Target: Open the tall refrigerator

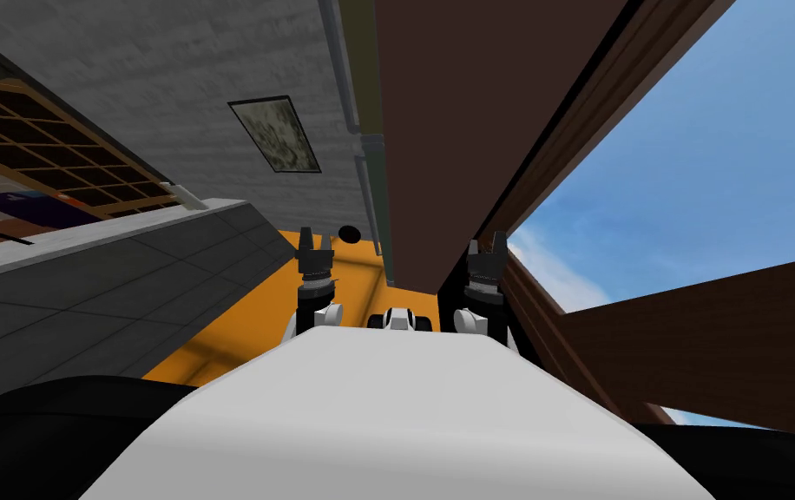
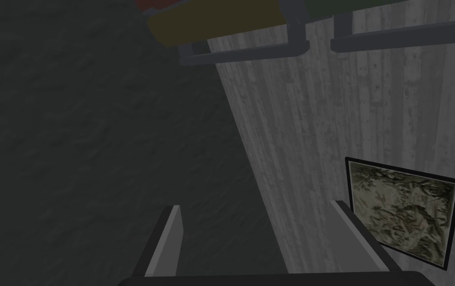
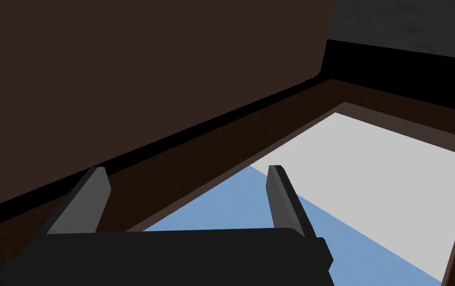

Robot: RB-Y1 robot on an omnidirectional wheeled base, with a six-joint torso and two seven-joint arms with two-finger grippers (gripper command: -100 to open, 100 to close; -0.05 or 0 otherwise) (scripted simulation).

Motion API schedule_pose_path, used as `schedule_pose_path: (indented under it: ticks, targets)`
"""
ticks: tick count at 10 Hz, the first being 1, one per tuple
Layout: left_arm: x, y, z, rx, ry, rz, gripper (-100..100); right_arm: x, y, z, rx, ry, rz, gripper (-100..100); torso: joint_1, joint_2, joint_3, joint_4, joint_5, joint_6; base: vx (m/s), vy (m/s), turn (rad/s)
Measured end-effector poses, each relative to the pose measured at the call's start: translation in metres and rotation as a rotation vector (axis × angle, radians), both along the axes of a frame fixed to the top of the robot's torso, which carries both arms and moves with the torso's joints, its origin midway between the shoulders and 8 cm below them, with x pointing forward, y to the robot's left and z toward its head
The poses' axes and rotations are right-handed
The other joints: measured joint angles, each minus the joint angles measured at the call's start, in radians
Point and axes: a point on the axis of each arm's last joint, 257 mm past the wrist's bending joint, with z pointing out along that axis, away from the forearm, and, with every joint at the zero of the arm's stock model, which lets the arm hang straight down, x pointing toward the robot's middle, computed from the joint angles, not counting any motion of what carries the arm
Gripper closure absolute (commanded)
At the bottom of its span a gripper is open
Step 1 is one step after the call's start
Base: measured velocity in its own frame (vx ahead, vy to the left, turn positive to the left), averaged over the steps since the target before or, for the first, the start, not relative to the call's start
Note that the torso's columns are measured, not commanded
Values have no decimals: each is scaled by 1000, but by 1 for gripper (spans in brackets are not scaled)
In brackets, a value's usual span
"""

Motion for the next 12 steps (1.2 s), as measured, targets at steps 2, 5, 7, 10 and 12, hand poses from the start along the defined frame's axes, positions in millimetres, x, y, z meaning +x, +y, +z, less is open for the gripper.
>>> schedule_pose_path:
  ticks: [2,5,7,10,12]
  targets:
    - [0,0,0,0,0,0,0,8,13,1,-85,6,23,-100,2,12,-24,13,1,0,18,94,-17]
    - [0,0,0,0,0,0,0,26,39,9,-255,-2,39,-100,2,12,-26,14,0,0,50,153,-19]
    - [0,0,0,0,0,0,0,39,61,9,-389,-10,34,-100,-2,14,-25,14,0,0,34,131,-17]
    - [0,0,0,0,0,0,0,49,77,18,-505,-41,16,-100,-3,14,-24,14,-1,0,35,105,-13]
    - [0,0,0,0,0,0,0,55,90,23,-586,-60,-1,-100,-1,14,-25,14,0,0,20,101,-12]
